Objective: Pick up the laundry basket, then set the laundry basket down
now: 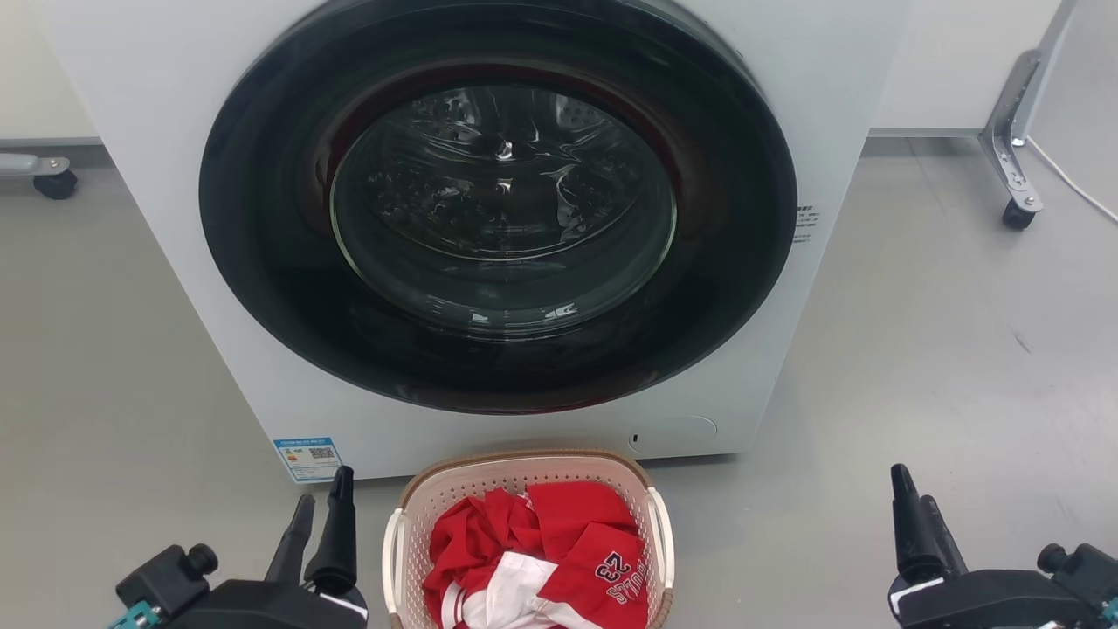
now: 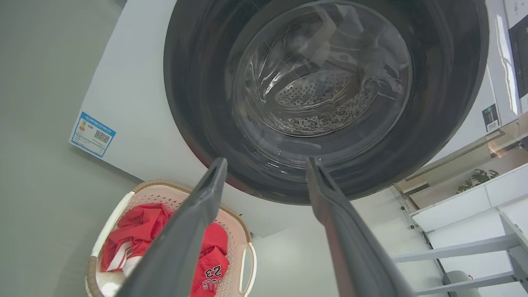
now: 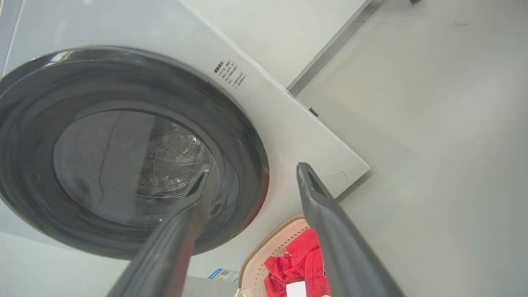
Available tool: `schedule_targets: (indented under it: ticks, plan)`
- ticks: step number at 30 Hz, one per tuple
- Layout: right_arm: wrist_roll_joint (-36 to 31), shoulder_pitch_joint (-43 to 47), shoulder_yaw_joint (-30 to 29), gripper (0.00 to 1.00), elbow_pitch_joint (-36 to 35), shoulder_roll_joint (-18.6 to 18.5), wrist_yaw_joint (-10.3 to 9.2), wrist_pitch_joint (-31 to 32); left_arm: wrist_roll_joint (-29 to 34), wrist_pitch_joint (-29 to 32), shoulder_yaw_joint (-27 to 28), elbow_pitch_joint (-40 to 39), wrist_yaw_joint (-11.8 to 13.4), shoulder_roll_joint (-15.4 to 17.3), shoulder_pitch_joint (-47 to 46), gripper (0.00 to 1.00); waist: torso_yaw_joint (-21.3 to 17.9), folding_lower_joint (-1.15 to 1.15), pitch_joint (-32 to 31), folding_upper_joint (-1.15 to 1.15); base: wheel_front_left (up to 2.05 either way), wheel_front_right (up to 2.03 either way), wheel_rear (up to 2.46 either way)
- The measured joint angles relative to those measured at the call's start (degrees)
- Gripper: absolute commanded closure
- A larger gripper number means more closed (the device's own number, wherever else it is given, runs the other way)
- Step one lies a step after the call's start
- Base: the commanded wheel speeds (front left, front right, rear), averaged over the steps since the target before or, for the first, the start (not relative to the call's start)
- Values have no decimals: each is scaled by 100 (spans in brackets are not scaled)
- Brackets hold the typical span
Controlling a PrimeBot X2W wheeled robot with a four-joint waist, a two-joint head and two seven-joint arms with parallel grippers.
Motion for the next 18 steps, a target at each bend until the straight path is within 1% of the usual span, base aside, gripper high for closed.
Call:
schedule_targets:
  ticks: [9, 18]
  plan:
    - [-1006, 42, 258, 0, -133, -59, -145, -185, 1057, -205, -225, -133, 121, 45, 1, 0, 7, 0, -17, 0, 0, 0, 0]
    - [-1850, 95, 414, 0, -320, -58, -255, -387, 1947, -403, -387, -265, 260, 66, 16, 0, 8, 0, -51, 0, 0, 0, 0]
